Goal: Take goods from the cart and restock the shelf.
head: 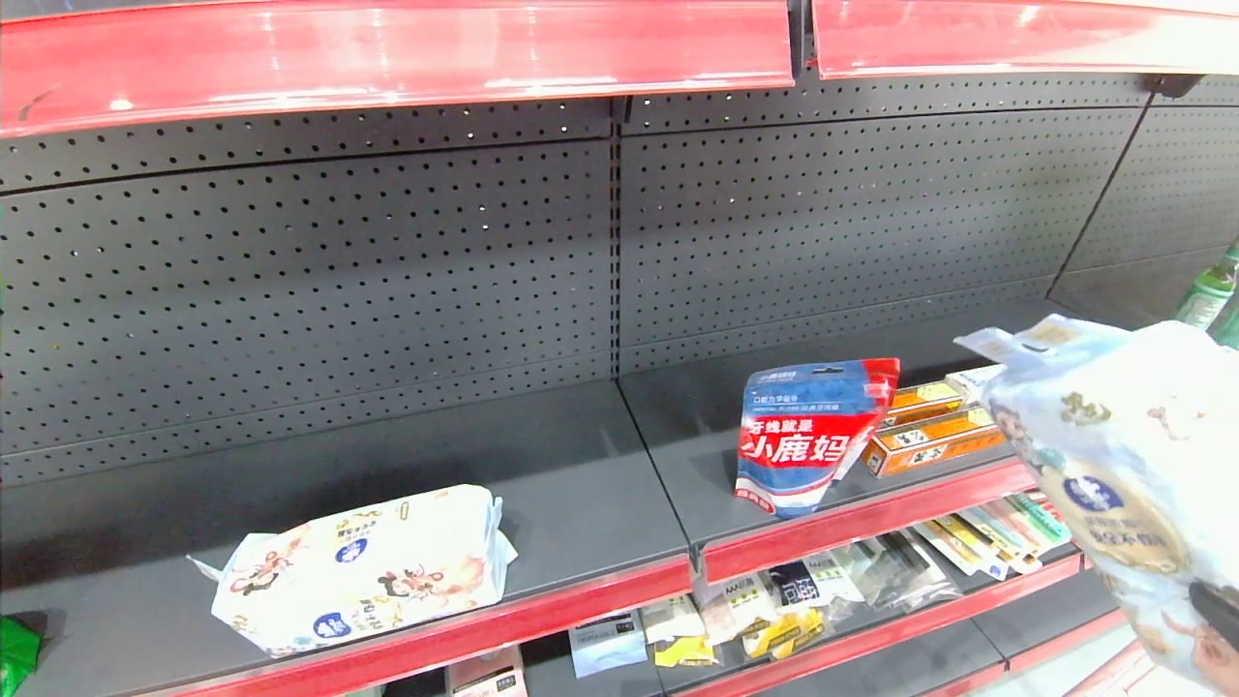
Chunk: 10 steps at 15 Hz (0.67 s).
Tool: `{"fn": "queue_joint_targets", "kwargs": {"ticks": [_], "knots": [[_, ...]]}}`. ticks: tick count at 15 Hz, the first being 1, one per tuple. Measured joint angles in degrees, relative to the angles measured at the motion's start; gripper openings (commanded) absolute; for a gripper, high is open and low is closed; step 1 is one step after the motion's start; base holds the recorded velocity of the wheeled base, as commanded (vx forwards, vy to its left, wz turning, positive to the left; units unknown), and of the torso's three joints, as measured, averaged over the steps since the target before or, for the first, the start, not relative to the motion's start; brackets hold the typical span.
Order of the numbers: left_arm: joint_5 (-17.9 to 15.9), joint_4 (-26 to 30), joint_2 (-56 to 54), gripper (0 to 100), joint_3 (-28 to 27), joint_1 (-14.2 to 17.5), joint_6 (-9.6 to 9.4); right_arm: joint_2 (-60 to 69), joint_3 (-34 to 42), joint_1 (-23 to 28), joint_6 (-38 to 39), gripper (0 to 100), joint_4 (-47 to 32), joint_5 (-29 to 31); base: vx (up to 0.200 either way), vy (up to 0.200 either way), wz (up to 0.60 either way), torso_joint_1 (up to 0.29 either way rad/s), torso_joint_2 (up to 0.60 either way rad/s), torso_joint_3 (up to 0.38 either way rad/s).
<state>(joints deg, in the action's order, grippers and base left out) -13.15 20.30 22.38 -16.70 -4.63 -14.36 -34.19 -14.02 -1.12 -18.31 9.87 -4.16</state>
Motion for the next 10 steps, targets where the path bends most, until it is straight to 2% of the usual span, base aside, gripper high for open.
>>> {"fn": "queue_joint_targets", "kwargs": {"ticks": [1, 2, 5, 10], "knots": [[0.16, 5.07, -4.47, 100, -1.73, 0.00, -0.13, -1.13, -1.60, -0.04, -0.05, 0, -0.02, -0.09, 0.000, 0.000, 0.60, 0.002, 0.00, 0.002], [0.84, 7.25, -7.83, 100, -2.82, 0.00, -0.22, -1.94, -2.68, -0.20, -0.09, 0, -0.02, -0.30, 0.000, 0.000, 0.60, -0.017, 0.00, 0.002], [1.39, 7.47, -12.79, 100, -3.24, 0.06, -0.33, -3.12, -3.50, -1.35, -0.07, 0, -0.09, -0.74, 0.000, 0.000, 0.60, 0.014, 0.00, -0.002], [1.39, 7.38, -14.77, 100, -1.99, 0.06, -0.35, -3.69, -3.64, -1.60, -0.05, 0, 0.00, -0.84, 0.000, 0.000, 0.60, 0.000, 0.00, 0.001]]}}
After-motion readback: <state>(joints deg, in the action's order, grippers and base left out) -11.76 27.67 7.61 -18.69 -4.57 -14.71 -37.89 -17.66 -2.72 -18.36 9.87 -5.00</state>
